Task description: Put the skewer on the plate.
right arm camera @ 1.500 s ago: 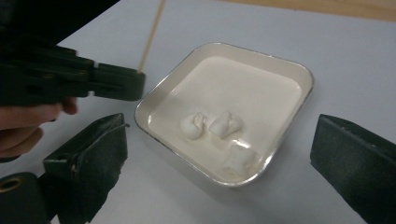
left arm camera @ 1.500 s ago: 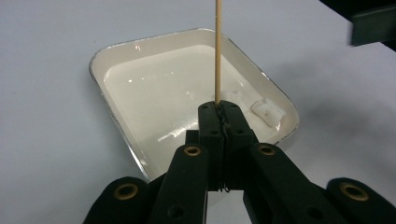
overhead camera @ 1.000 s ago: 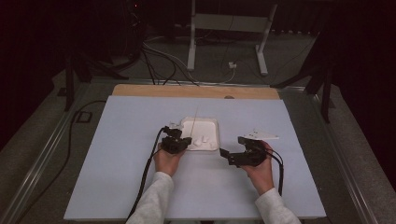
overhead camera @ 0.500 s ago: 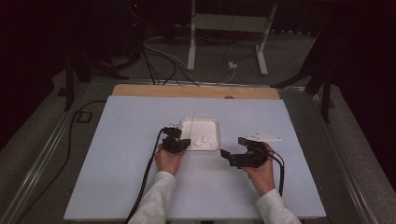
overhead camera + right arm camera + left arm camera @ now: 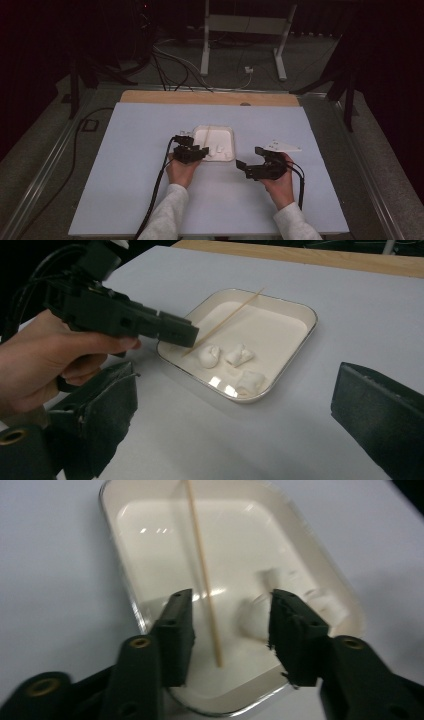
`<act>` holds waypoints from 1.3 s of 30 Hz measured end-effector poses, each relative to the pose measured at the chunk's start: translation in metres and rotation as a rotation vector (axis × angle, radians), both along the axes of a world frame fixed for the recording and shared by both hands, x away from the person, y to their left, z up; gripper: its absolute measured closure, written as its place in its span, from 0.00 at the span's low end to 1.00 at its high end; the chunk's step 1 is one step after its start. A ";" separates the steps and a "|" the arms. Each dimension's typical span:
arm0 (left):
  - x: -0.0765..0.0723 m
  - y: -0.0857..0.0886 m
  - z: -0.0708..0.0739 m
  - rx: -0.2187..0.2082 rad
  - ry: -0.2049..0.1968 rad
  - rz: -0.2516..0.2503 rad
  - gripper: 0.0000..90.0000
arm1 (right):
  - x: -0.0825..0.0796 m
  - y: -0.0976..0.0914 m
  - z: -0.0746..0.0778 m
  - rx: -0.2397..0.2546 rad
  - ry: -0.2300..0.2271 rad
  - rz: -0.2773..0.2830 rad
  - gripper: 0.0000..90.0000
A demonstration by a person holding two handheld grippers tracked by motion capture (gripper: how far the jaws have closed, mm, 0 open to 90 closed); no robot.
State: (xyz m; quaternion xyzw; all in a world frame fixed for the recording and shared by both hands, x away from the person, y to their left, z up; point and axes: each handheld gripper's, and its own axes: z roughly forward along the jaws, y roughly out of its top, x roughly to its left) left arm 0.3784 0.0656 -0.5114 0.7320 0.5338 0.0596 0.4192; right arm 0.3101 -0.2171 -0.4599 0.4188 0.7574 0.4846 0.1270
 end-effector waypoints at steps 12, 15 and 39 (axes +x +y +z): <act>-0.024 0.025 0.040 -0.064 -0.166 -0.060 0.15 | -0.006 -0.006 0.001 0.004 -0.013 0.004 0.02; -0.035 0.036 0.051 -0.075 -0.215 -0.084 0.04 | -0.009 -0.010 0.000 0.002 -0.017 0.009 0.01; -0.112 0.127 0.052 0.051 -0.510 -0.016 0.01 | -0.033 -0.061 -0.019 0.014 -0.123 -0.067 0.00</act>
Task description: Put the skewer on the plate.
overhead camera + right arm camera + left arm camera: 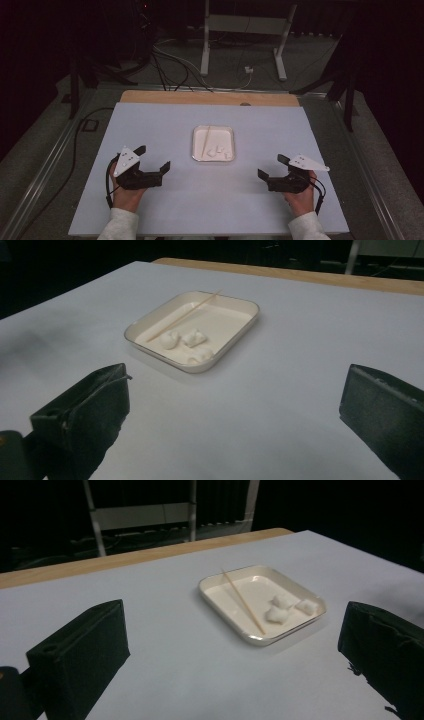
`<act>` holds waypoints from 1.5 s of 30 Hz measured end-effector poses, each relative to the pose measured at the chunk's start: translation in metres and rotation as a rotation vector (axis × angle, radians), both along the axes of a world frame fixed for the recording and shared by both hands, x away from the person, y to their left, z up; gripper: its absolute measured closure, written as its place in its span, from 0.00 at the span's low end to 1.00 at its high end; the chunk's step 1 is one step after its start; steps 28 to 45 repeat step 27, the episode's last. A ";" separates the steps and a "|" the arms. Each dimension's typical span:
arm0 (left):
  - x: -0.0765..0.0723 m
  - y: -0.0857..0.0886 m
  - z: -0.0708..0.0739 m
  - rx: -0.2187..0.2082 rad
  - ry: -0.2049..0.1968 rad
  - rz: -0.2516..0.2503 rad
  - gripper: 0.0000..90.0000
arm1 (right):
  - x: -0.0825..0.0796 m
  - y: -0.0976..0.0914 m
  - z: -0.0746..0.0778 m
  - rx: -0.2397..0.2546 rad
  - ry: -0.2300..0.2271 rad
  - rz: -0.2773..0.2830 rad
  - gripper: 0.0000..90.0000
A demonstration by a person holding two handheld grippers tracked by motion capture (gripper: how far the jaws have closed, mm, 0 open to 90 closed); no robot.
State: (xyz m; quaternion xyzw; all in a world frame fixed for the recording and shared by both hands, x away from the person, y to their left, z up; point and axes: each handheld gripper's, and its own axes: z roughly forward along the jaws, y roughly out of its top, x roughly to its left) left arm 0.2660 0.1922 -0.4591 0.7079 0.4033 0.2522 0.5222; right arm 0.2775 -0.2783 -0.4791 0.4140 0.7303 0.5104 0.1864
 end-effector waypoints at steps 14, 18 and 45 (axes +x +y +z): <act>-0.019 0.041 -0.008 -0.020 -0.036 0.086 0.01 | -0.012 -0.023 0.000 0.016 -0.046 -0.030 0.00; -0.021 0.050 -0.008 -0.027 -0.044 0.102 0.01 | -0.013 -0.030 0.000 0.027 -0.046 -0.037 0.00; -0.018 0.057 -0.014 -0.020 -0.018 0.152 0.01 | -0.013 -0.033 -0.003 -0.006 -0.041 -0.045 0.00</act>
